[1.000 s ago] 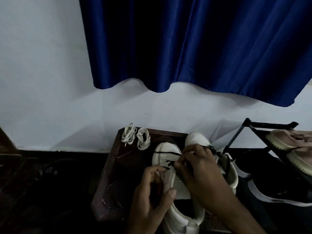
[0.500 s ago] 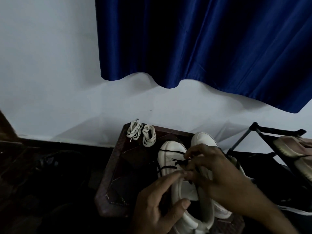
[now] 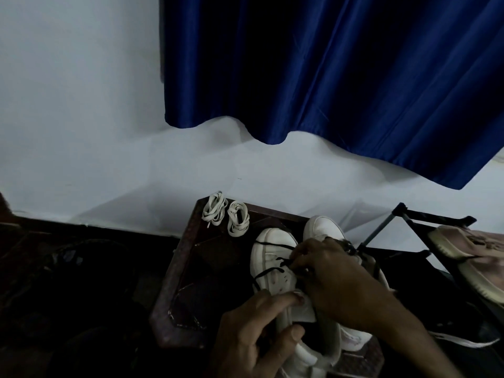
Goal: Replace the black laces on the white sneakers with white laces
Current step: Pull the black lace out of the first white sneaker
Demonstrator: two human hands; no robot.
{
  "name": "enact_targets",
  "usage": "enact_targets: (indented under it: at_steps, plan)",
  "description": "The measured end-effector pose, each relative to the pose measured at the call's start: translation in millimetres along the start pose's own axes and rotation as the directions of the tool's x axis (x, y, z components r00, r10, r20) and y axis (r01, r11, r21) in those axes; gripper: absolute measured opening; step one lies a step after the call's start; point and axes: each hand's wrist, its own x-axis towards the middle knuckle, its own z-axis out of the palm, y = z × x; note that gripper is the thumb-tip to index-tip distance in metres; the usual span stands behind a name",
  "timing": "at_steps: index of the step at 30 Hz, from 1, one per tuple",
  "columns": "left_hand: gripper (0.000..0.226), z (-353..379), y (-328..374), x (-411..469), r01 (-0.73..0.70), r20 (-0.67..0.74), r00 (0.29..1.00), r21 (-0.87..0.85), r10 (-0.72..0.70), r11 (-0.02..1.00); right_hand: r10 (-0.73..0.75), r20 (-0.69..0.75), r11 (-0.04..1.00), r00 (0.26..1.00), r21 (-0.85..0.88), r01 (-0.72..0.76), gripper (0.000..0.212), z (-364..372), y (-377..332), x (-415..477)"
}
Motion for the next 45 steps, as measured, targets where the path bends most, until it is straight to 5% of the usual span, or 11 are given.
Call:
enact_targets:
  at_steps: [5, 7, 10, 14, 16, 22, 27, 31, 36, 45]
  plan:
    - [0.025, -1, 4, 0, 0.017, -0.001, 1.0, 0.029, -0.017, 0.999, -0.016, -0.055, 0.998, 0.998, 0.052, 0.018, 0.011, -4, 3, -8]
    - [0.024, -1, 3, 0, 0.011, -0.002, 1.0, 0.018, -0.011, 1.0, -0.038, -0.046, 0.966, 0.998, 0.254, 0.049, 0.005, -30, 13, -23]
    - [0.024, -2, 1, 1, 0.029, 0.006, 1.0, -0.009, -0.029, 1.0, 0.092, -0.062, 0.774, 0.994, 0.633, -0.032, 0.015, -65, 27, -36]
    - [0.023, -1, 2, 0, 0.028, 0.024, 0.999, -0.021, -0.027, 0.999, 0.074, -0.175, 0.991, 0.982, 0.126, -0.053, 0.013, -45, 29, -26]
    - [0.024, -1, 3, 1, 0.026, 0.022, 0.999, -0.028, -0.025, 0.999, 0.037, -0.17, 0.997, 0.985, 0.075, -0.024, 0.026, -35, 15, -21]
    - [0.023, -1, 2, 0, 0.039, 0.025, 0.999, -0.059, -0.037, 0.998, 0.008, -0.016, 0.987, 1.0, -0.16, -0.01, 0.023, -12, -11, -3]
    - [0.023, -1, 2, 0, 0.013, 0.011, 1.0, -0.031, -0.012, 0.999, -0.043, -0.029, 0.996, 0.999, -0.082, 0.041, 0.009, -12, -3, -7]
    - [0.021, 0, 1, 2, -0.001, 0.006, 1.0, -0.018, 0.001, 1.0, 0.052, -0.105, 0.956, 0.993, 0.294, -0.019, 0.009, -68, 18, -33]
    - [0.021, 0, -2, 0, -0.013, 0.004, 1.0, -0.023, 0.013, 1.0, 0.079, -0.091, 0.996, 0.993, -0.034, -0.082, 0.017, -55, 18, -20]
    - [0.027, -1, -1, -2, 0.016, 0.024, 1.0, -0.039, -0.015, 0.999, 0.048, -0.049, 0.963, 0.998, -0.264, -0.06, 0.03, -2, -20, -2]
